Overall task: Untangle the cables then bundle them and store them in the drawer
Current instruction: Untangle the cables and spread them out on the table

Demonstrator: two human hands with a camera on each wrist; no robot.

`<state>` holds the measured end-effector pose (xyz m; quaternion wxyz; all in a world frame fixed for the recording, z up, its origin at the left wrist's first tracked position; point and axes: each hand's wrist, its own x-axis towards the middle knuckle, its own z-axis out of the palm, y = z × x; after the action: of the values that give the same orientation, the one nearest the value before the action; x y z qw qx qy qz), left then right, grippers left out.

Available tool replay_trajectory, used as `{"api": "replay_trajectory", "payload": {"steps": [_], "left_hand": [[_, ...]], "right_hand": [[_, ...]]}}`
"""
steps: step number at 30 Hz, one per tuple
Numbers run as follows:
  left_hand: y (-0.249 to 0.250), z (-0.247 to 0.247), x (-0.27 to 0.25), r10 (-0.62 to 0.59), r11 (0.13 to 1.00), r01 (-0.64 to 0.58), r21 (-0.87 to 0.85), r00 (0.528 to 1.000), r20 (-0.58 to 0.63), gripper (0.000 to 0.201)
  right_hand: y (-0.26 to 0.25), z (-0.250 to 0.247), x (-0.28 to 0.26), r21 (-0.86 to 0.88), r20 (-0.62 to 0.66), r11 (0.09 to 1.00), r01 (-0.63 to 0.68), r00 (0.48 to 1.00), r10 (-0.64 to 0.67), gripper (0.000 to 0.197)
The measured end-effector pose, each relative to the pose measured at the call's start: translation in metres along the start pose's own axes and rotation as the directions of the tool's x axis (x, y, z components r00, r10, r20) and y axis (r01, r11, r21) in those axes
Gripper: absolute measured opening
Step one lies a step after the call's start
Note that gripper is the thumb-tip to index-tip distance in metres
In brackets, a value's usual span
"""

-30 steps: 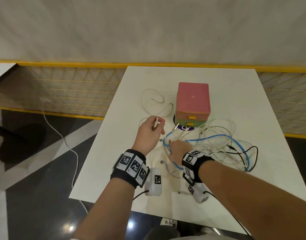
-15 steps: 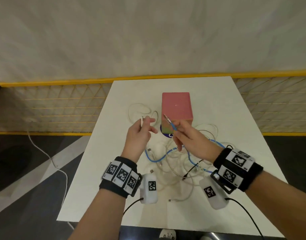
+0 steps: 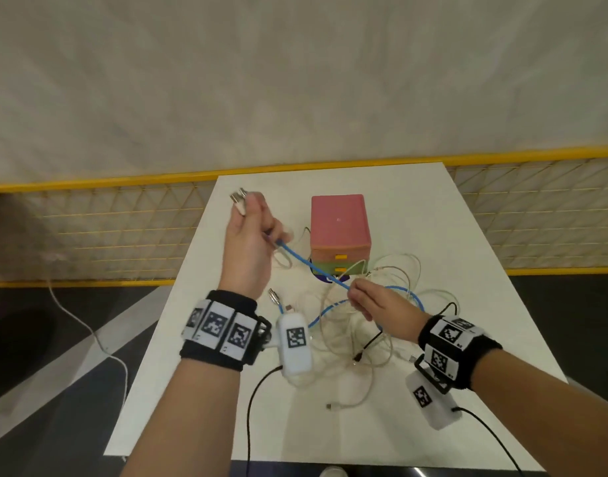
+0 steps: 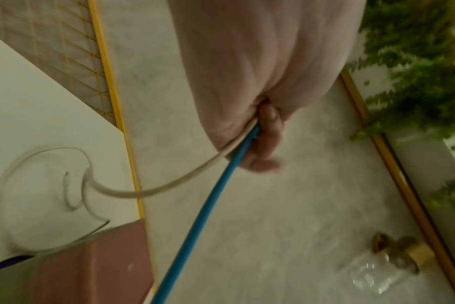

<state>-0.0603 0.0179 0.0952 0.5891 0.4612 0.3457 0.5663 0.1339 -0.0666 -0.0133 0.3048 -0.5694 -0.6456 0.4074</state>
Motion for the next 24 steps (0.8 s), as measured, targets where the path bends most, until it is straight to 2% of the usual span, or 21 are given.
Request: {"api": "replay_trajectory", "payload": {"steps": [1,3,5,7,8,9,10,12,14,16,18,20,21,22,23,24], "left_hand": [[0.008,-0.005,0.001,0.016,1.000,-0.016,-0.006,0.999,0.029,0.027],[0.015,-0.009,-0.001,0.049,0.974,-0.069,0.217,0.994,0.097,0.023],[0.007,-0.004,-0.006,0.042,0.842,-0.173,0.512,0.965,0.257,0.004],[-0.013,0.004,-0.010,-0.110,0.690,-0.223,0.689,0.908,0.404,0.035],[-0.022,0.008,-0.013,-0.204,0.626,-0.207,0.752,0.887,0.414,0.042],[-0.029,0.012,-0.015,-0.255,0.569,-0.188,0.800,0.885,0.390,0.043],[-0.034,0.014,-0.016,-0.244,0.554,-0.186,0.811,0.895,0.372,0.044],[-0.031,0.016,-0.014,-0.128,0.625,-0.175,0.761,0.938,0.321,0.043],[-0.017,0.016,-0.006,0.048,0.695,-0.156,0.702,0.984,0.171,0.029],[-0.001,0.007,0.006,0.183,0.755,-0.121,0.645,0.983,-0.031,0.021],[0.003,-0.006,0.016,0.240,0.762,-0.105,0.639,0.962,-0.128,0.018],[0.000,-0.012,0.016,0.284,0.705,-0.121,0.699,0.951,-0.122,0.013],[-0.005,-0.011,0.012,0.317,0.658,-0.160,0.736,0.945,-0.078,0.026],[-0.010,-0.008,0.005,0.319,0.613,-0.221,0.758,0.948,0.018,0.039],[-0.015,-0.002,-0.002,0.265,0.580,-0.273,0.768,0.954,0.139,0.046],[-0.021,0.006,-0.009,0.158,0.555,-0.305,0.774,0.952,0.262,0.046]], "right_hand": [[0.005,-0.005,-0.001,-0.013,-0.023,1.000,-0.026,0.999,0.025,0.028],[0.005,-0.016,0.001,-0.053,-0.092,0.998,-0.031,0.995,0.026,0.026],[-0.009,-0.026,0.007,-0.056,-0.159,0.998,0.015,0.987,-0.024,0.026],[-0.032,-0.033,0.012,-0.051,-0.199,0.993,0.107,0.973,-0.116,0.027],[-0.044,-0.035,0.014,-0.052,-0.204,0.987,0.151,0.966,-0.158,0.028],[-0.055,-0.037,0.015,-0.046,-0.204,0.982,0.185,0.960,-0.191,0.028],[-0.062,-0.040,0.016,-0.039,-0.206,0.978,0.207,0.956,-0.210,0.027],[-0.066,-0.045,0.014,-0.043,-0.197,0.976,0.216,0.955,-0.220,0.025],[-0.056,-0.047,0.010,-0.043,-0.162,0.986,0.164,0.972,-0.168,0.026],[-0.033,-0.046,0.004,-0.048,-0.127,0.996,0.078,0.988,-0.084,0.028],[-0.013,-0.043,0.000,-0.096,-0.116,0.995,0.028,0.992,-0.039,0.028],[-0.007,-0.041,0.000,-0.146,-0.116,0.989,0.006,0.993,-0.023,0.028],[-0.011,-0.041,0.001,-0.151,-0.119,0.989,0.006,0.993,-0.024,0.028],[-0.019,-0.040,0.001,-0.144,-0.124,0.989,0.020,0.992,-0.039,0.027],[-0.027,-0.040,0.002,-0.136,-0.130,0.990,0.048,0.989,-0.066,0.027],[-0.037,-0.041,0.004,-0.135,-0.130,0.988,0.079,0.987,-0.096,0.027]]}}
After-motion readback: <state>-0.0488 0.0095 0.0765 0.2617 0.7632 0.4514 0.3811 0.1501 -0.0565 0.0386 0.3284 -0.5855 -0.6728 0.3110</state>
